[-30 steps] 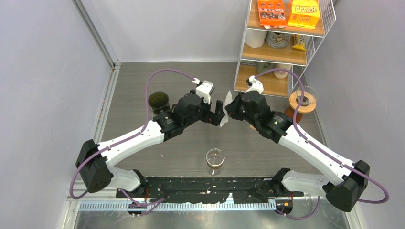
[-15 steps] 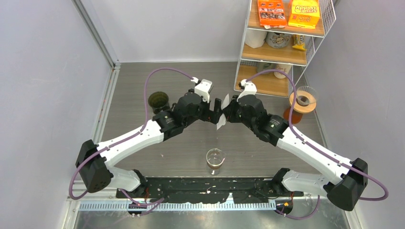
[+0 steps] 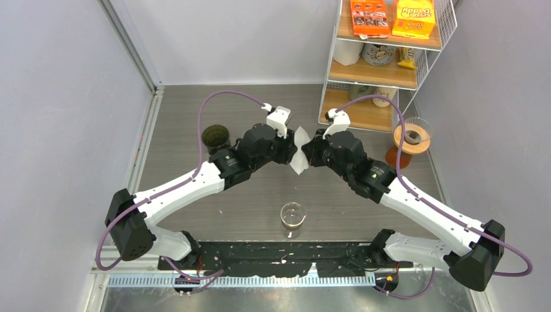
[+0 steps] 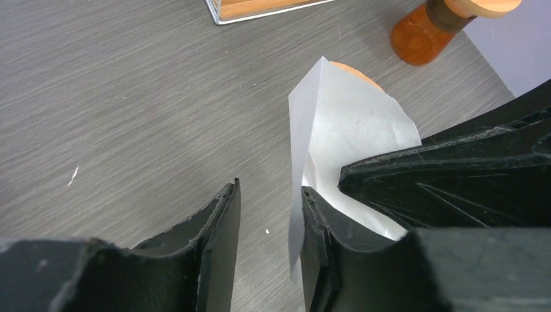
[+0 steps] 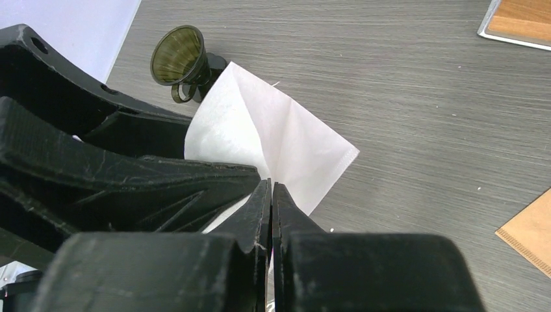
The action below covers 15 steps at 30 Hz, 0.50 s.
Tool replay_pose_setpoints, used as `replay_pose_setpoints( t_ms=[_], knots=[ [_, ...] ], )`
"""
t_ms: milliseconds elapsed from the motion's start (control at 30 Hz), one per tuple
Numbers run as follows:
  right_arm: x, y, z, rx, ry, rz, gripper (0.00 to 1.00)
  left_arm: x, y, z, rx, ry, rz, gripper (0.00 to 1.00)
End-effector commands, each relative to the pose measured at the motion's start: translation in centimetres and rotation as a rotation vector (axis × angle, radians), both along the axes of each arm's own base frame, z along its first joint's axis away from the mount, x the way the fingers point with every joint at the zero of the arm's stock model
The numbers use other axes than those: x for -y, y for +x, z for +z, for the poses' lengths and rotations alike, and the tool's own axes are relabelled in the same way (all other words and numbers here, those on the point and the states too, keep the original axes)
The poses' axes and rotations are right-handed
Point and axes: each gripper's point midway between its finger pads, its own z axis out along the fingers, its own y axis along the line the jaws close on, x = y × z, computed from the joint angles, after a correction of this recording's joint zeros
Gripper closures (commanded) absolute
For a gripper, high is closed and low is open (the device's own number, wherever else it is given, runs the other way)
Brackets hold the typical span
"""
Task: Place the coffee filter in the dripper
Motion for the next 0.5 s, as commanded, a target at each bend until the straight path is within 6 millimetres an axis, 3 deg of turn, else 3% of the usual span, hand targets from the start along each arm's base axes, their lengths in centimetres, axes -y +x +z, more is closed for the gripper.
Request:
replay_pose_setpoints(
  t_ms=[0, 267, 467],
  knots=[
    [-0.3, 0.2, 1.1, 0.051, 0.01, 0.012, 0.95, 0.9, 0.4, 2.5, 0.033, -0.053, -0.01, 0.63],
    [0.2, 0.5, -0.1, 0.023, -0.058, -0.006, 0.95, -0.1, 1.4, 2.0, 0.033, -0.021, 0.074, 0.95],
    [0.7, 0.5, -1.4, -0.038, -0.127, -0.027, 0.95, -2.0, 2.4, 1.8, 0.051, 0.022, 0.182, 1.0]
  ],
)
